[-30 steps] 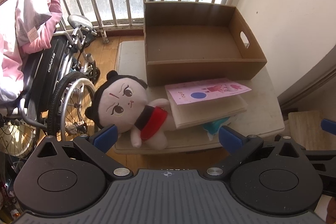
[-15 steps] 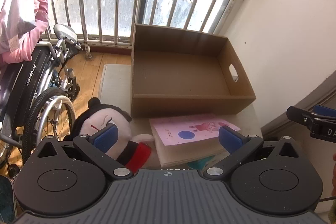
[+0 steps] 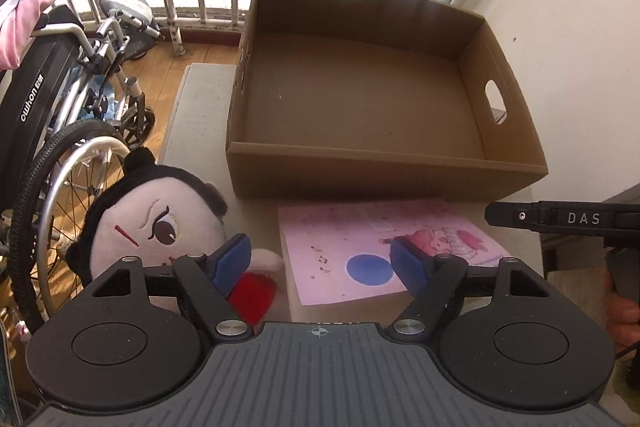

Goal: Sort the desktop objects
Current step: 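Move the right tool toward the pink music book on the notebook, then close the right gripper on the pink book and notebook stack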

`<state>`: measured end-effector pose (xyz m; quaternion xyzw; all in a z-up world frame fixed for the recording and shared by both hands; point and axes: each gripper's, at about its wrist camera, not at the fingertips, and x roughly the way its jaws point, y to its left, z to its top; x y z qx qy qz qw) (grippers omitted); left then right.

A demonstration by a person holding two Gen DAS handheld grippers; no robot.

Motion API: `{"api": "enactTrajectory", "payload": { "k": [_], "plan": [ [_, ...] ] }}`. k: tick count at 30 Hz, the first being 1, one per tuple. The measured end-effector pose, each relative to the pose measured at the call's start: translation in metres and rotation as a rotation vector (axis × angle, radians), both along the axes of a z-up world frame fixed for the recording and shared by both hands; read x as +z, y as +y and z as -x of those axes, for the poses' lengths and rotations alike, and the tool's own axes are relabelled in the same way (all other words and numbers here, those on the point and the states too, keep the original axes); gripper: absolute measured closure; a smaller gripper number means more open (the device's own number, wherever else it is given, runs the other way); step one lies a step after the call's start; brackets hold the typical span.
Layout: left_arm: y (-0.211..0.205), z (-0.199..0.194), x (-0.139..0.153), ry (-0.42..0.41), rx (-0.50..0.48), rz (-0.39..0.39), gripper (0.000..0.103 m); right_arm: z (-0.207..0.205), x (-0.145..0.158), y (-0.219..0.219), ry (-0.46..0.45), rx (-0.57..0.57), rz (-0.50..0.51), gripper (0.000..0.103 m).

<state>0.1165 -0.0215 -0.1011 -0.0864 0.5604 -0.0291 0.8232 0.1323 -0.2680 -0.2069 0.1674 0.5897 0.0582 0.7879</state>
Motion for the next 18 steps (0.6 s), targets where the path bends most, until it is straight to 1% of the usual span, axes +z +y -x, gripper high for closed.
{"api": "enactTrajectory", "payload": {
  "k": [1,3,5,8,11,13,14,17,18],
  "plan": [
    [-0.003,-0.002,-0.007,0.024,0.0,-0.009,0.034,-0.003,-0.007,-0.001,0.018,0.011,-0.007,0.033],
    [-0.008,-0.006,-0.019,0.071,0.006,-0.014,0.034,-0.009,-0.021,0.001,0.059,0.033,-0.02,0.035],
    [-0.011,-0.008,-0.031,0.112,0.02,-0.012,0.034,-0.012,-0.029,0.004,0.088,0.044,-0.033,0.041],
    [-0.014,-0.011,-0.047,0.167,0.024,0.002,0.033,-0.015,-0.038,0.008,0.117,0.061,-0.034,0.043],
    [-0.016,-0.015,-0.06,0.213,0.013,0.014,0.03,-0.019,-0.048,0.015,0.152,0.069,-0.03,0.046],
    [-0.016,-0.018,-0.066,0.231,0.002,0.014,0.024,-0.02,-0.051,0.016,0.17,0.071,-0.036,0.047],
    [-0.016,-0.019,-0.07,0.238,-0.003,0.019,0.023,-0.019,-0.052,0.017,0.174,0.07,-0.028,0.047],
    [-0.018,-0.021,-0.078,0.267,-0.019,0.059,0.02,-0.017,-0.05,0.018,0.176,0.079,0.006,0.05],
    [-0.018,-0.021,-0.081,0.278,-0.027,0.066,0.017,-0.016,-0.049,0.02,0.175,0.081,0.012,0.05]
  ]
}}
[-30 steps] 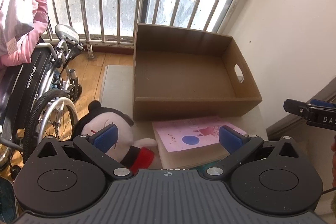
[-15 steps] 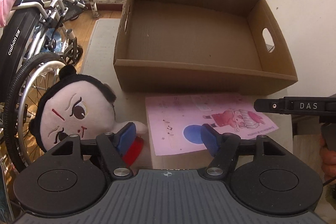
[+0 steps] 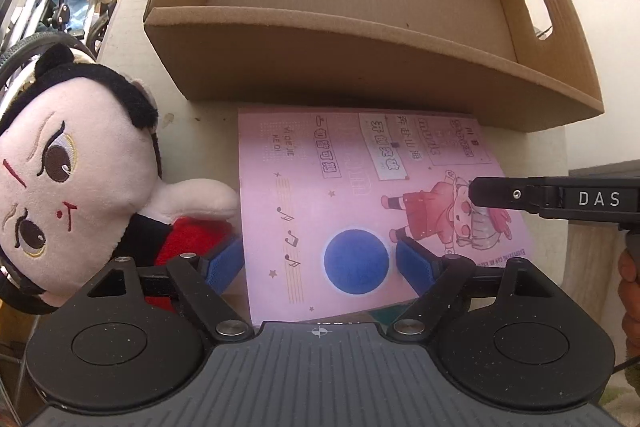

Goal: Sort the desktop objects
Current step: 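Close the right gripper on the pink book and notebook stack, then lift the book stack with the right gripper and carry it toward the box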

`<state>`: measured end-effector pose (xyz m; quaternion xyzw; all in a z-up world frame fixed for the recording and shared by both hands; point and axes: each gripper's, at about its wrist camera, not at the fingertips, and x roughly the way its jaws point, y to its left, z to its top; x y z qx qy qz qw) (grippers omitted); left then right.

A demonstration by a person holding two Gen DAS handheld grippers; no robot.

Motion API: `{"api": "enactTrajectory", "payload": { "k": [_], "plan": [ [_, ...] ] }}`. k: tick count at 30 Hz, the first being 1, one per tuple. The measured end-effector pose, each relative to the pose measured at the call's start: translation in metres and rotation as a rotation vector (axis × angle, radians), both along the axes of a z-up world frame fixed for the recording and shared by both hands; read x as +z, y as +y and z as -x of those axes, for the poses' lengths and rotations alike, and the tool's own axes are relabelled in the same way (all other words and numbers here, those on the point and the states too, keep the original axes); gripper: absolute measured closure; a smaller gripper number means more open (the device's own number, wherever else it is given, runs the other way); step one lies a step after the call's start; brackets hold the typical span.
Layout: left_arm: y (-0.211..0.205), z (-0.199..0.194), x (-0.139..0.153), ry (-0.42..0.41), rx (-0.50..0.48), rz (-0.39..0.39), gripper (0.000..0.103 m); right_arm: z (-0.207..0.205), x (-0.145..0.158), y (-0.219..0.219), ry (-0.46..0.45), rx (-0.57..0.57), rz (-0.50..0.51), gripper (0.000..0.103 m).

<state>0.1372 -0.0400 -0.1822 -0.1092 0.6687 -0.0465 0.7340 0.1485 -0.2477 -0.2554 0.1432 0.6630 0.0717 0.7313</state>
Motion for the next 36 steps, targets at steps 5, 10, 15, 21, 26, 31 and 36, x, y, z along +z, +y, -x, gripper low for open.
{"api": "enactTrajectory", "payload": {
  "k": [5,10,15,21,26,31,36],
  "plan": [
    [-0.002,0.006,-0.002,-0.004,-0.029,-0.001,0.013,0.005,0.005,0.001,-0.027,0.043,0.019,0.053],
    [0.0,0.016,0.005,-0.035,-0.004,0.017,0.01,0.01,0.014,-0.007,-0.054,0.084,0.016,0.054],
    [-0.007,0.029,0.012,-0.064,0.02,0.042,0.01,0.02,0.027,-0.003,-0.12,0.188,0.055,0.054],
    [-0.015,0.05,0.008,-0.075,0.049,0.067,0.009,0.03,0.025,0.003,-0.181,0.313,0.097,0.059],
    [-0.013,0.059,0.007,-0.083,0.073,0.06,0.01,0.033,0.017,0.005,-0.198,0.353,0.122,0.063],
    [-0.002,0.07,0.011,-0.11,0.117,0.057,0.009,0.035,0.014,0.003,-0.211,0.367,0.12,0.064],
    [-0.004,0.057,0.0,-0.096,0.074,0.059,0.004,0.035,0.01,0.005,-0.23,0.374,0.106,0.064]
  ]
}}
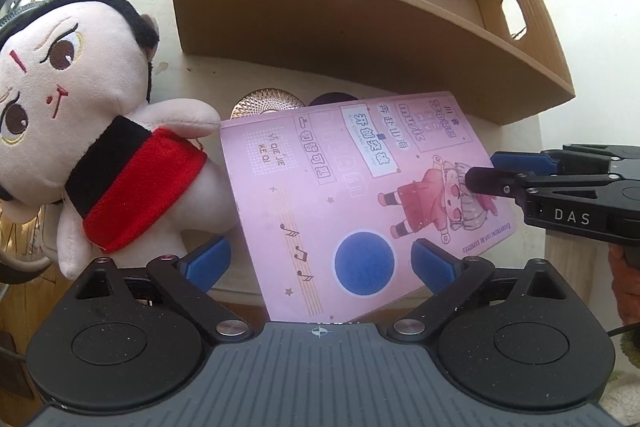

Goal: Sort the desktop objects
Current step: 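Lift the book stack with the right gripper and carry it toward the box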

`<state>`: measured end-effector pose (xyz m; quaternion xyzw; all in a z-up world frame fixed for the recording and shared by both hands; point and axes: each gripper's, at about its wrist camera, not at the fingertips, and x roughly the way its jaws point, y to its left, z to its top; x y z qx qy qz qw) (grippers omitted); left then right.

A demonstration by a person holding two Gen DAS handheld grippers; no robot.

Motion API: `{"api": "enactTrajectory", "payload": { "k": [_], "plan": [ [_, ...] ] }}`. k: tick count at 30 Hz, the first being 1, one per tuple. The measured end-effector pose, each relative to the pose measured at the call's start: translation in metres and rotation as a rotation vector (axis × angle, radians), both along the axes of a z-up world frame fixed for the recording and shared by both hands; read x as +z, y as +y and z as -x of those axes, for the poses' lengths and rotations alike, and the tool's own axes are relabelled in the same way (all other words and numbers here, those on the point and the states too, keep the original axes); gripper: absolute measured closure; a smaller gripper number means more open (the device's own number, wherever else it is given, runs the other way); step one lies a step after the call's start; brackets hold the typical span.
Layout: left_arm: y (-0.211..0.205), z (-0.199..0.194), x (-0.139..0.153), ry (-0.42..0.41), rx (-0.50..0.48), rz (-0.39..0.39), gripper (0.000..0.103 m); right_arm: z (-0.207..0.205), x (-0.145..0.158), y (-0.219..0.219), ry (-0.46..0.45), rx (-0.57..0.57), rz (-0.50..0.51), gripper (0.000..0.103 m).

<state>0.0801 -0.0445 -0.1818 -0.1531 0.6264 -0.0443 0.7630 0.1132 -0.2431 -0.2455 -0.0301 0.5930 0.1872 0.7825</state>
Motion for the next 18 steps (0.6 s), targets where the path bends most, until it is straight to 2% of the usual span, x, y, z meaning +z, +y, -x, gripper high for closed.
{"api": "enactTrajectory", "payload": {
  "k": [4,8,11,13,18],
  "plan": [
    [-0.007,-0.011,-0.018,0.047,-0.028,-0.002,0.004,-0.001,0.0,-0.006,0.003,-0.008,-0.025,0.064],
    [-0.007,-0.016,-0.019,0.052,-0.013,0.018,0.004,-0.007,0.003,-0.025,0.032,-0.109,-0.127,0.058],
    [-0.01,-0.018,-0.019,0.054,-0.019,0.011,0.003,-0.011,-0.003,-0.029,0.064,-0.156,-0.153,0.057],
    [-0.012,-0.019,-0.018,0.056,-0.023,0.008,0.002,-0.012,-0.007,-0.026,0.081,-0.154,-0.15,0.055],
    [-0.019,-0.02,-0.013,0.066,-0.032,-0.012,0.003,-0.007,0.001,-0.019,0.046,-0.108,-0.13,0.052]
  ]
}}
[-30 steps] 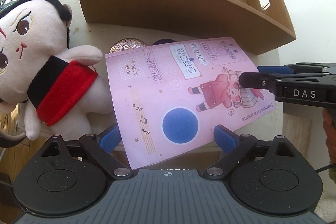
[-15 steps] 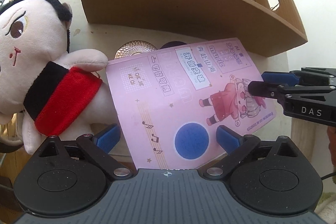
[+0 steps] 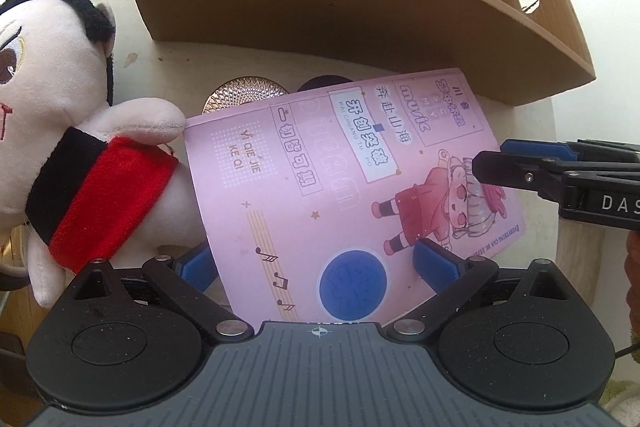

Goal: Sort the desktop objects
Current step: 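Lift the book stack with the right gripper and carry it toward the box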

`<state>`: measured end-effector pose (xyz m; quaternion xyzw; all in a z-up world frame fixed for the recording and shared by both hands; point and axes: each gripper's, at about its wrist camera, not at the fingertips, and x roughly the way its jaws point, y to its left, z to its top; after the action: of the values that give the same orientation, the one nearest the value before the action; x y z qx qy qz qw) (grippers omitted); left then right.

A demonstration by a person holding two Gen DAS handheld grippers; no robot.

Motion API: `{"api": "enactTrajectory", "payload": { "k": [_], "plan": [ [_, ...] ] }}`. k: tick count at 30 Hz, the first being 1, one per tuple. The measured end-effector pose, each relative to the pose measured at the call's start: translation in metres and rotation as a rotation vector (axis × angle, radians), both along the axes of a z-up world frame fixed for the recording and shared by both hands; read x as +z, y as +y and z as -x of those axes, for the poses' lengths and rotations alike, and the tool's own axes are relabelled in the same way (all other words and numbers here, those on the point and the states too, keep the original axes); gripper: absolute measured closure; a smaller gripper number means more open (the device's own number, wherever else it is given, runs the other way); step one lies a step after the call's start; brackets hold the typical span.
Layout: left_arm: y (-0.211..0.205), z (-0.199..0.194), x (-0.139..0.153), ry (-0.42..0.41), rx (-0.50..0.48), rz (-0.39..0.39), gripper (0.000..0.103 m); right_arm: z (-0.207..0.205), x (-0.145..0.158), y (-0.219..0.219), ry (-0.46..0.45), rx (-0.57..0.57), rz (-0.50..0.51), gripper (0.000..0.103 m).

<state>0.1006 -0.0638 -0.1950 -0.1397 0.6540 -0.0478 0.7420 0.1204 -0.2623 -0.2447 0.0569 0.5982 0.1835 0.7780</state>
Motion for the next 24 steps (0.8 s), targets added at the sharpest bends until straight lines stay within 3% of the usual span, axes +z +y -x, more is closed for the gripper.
{"api": "enactTrajectory", "payload": {
  "k": [6,10,14,18,24],
  "plan": [
    [-0.009,0.009,0.003,-0.004,0.002,-0.011,0.003,0.0,-0.005,0.002,0.007,0.026,0.008,0.052],
    [-0.011,0.01,0.0,-0.008,0.013,-0.008,0.002,-0.002,-0.007,-0.004,0.01,-0.036,-0.02,0.036],
    [-0.015,0.01,0.0,-0.017,0.0,-0.009,0.002,-0.006,-0.014,-0.005,0.062,-0.042,-0.048,0.037],
    [-0.024,0.01,0.003,-0.016,-0.012,-0.027,0.003,0.0,-0.008,0.01,0.022,0.035,0.005,0.037],
    [-0.03,0.01,0.004,-0.005,-0.004,-0.012,0.003,0.0,-0.014,0.006,0.022,0.033,0.021,0.046]
  ]
}}
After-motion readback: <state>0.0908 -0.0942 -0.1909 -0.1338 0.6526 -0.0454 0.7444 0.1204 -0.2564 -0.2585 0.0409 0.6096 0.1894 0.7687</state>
